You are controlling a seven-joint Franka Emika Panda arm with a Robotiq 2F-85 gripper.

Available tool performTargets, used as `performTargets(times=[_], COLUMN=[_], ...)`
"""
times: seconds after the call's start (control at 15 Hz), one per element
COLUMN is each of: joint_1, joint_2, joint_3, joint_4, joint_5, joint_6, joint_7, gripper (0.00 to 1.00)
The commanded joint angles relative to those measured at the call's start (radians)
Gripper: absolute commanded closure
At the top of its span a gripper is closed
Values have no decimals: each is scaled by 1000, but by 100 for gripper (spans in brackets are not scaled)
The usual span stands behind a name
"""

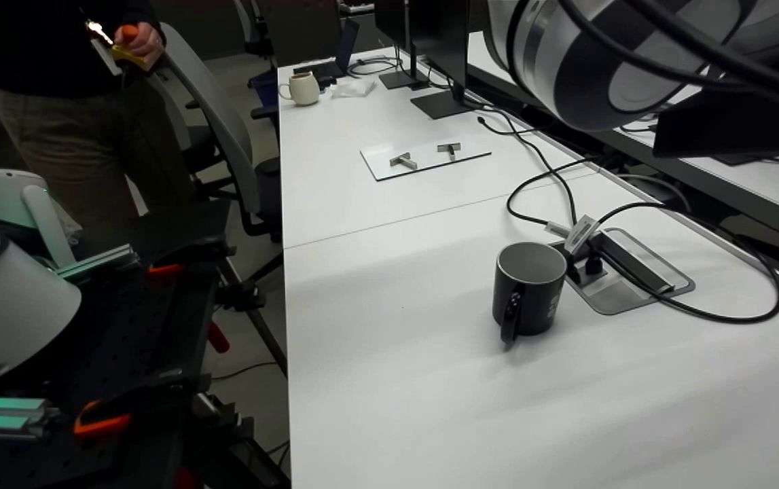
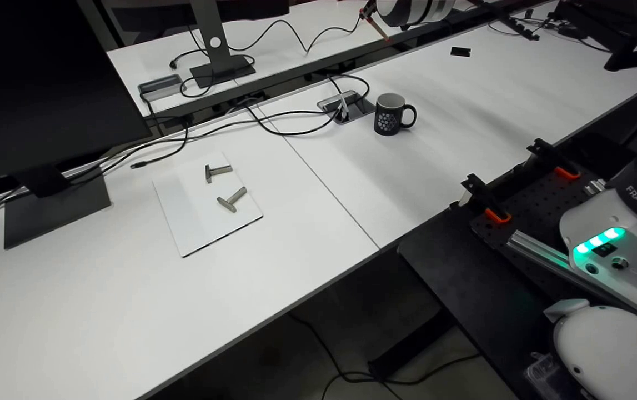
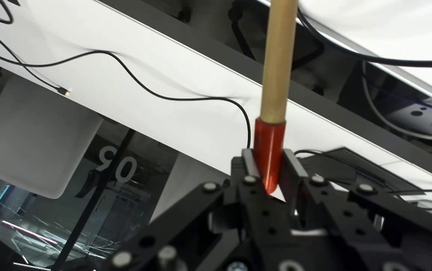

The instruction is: Pick up the miniature baseball bat from the table and put it inside the black mug

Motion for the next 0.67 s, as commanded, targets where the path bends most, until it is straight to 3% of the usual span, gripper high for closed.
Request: performTargets(times=[0.0, 0.33, 0.47, 0.53, 0.6], joint_1=[210, 466, 487, 461, 438], joint_2=[-44, -31, -40, -52, -60], joint_3=[-228, -513, -524, -500, -467], joint_4=[-13, -6, -20, -25, -23], joint_5=[136, 237, 210, 94, 53], joint_6=[7, 7, 8, 7, 7], joint_7=[-21, -24, -16, 67, 80], gripper=[93, 93, 93, 93, 93])
